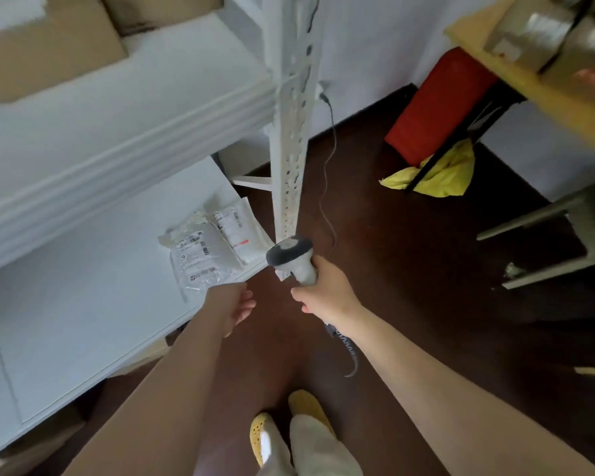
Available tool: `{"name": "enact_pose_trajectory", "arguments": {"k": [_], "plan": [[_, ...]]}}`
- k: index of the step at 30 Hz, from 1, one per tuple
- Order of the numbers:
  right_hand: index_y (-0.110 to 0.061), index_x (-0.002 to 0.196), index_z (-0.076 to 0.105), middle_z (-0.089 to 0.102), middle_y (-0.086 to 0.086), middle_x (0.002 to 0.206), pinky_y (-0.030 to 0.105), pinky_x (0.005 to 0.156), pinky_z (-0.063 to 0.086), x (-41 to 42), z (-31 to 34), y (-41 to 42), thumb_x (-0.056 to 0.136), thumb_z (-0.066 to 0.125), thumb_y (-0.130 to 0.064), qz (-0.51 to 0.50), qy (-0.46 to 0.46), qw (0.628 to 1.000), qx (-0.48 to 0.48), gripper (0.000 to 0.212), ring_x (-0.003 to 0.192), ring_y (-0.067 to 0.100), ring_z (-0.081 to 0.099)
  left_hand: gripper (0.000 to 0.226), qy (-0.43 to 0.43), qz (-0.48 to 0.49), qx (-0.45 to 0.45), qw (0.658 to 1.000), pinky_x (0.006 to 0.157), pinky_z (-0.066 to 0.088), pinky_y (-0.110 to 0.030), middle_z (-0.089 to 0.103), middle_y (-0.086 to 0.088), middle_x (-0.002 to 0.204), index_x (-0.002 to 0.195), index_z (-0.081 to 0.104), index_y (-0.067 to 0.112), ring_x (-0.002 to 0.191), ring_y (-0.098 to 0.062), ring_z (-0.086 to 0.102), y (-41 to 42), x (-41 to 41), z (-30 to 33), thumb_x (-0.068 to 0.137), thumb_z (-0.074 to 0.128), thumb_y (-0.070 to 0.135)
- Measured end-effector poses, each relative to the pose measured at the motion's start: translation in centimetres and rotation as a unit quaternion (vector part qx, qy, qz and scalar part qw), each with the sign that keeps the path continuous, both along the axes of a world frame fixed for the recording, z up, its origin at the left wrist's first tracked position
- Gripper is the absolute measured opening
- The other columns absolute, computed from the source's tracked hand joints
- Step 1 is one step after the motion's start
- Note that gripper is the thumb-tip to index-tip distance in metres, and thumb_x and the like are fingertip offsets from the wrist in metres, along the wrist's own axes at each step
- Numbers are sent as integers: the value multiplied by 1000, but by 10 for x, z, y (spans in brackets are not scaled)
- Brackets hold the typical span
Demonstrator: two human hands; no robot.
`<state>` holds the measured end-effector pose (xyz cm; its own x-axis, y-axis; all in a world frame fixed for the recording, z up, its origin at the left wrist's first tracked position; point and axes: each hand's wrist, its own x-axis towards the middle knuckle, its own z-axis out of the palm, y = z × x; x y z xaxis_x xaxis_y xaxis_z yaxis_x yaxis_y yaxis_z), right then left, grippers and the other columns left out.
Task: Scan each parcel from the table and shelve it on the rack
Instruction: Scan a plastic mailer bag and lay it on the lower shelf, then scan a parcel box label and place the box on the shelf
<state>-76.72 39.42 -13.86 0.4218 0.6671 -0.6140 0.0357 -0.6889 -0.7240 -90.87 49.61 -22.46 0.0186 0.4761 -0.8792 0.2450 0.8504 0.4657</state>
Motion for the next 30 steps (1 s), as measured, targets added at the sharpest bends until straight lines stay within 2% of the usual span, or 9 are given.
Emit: {"name": "enact_pose_trajectory", "arguments": {"k": [3,6,10,15,18,22,25,28,30], "plan": [[-19,106,58,63,1,86,38,68,62,31,48,-39,82,65,2,-55,-2,998,14,33,67,13,62,10,-22,-44,-2,999,66,47,-26,61,-7,81,93,58,9,67,-19,56,-25,41,45,97,50,6],[-21,113,57,63,-1,96,31,72,62,72,91,-84,84,70,0,-126,5,991,41,38,79,13,65,16,-59,-90,-1,994,68,44,-26,57,-6,79,84,56,11,67,-18,53,-49,94,90,97,49,5],[-20,110,56,59,-2,91,24,65,59,147,139,-152,86,68,0,-215,0,973,86,34,74,11,61,8,-67,-155,45,985,86,46,-34,60,-8,84,95,56,5,70,-20,57,-87,194,149,98,49,6],[-15,119,54,58,4,96,31,67,58,250,170,-243,89,63,0,-313,-17,943,114,35,75,16,60,13,-101,-227,99,964,73,49,-30,63,-8,87,110,57,6,74,-20,61,-160,342,208,99,49,8],[-16,118,53,57,5,99,27,63,56,317,183,-305,92,61,-2,-353,-16,929,115,31,75,18,58,14,-129,-259,96,952,73,49,-31,63,-8,87,110,57,5,74,-21,61,-217,429,228,98,50,7],[-14,108,50,52,5,86,27,56,51,402,210,-387,93,58,-2,-415,-64,901,108,21,62,17,53,15,-163,-319,84,930,82,50,-35,64,-9,91,114,54,5,81,-22,63,-294,527,251,99,50,8],[-9,109,50,48,8,80,33,60,48,456,221,-435,92,54,2,-476,-89,868,113,21,57,18,48,13,-171,-372,73,909,87,48,-34,63,-9,93,111,55,7,89,-25,63,-342,582,263,100,49,10],[-11,104,51,50,10,84,43,70,56,499,222,-470,90,54,2,-523,-93,839,122,20,62,19,51,16,-157,-417,61,893,90,48,-35,63,-9,95,113,57,6,82,-22,61,-371,632,260,101,48,11],[-15,97,51,52,10,89,37,65,57,526,220,-490,91,56,3,-546,-87,823,129,19,68,20,52,19,-133,-431,63,890,85,50,-35,64,-10,99,115,57,5,80,-21,61,-384,670,252,101,48,12]]}}
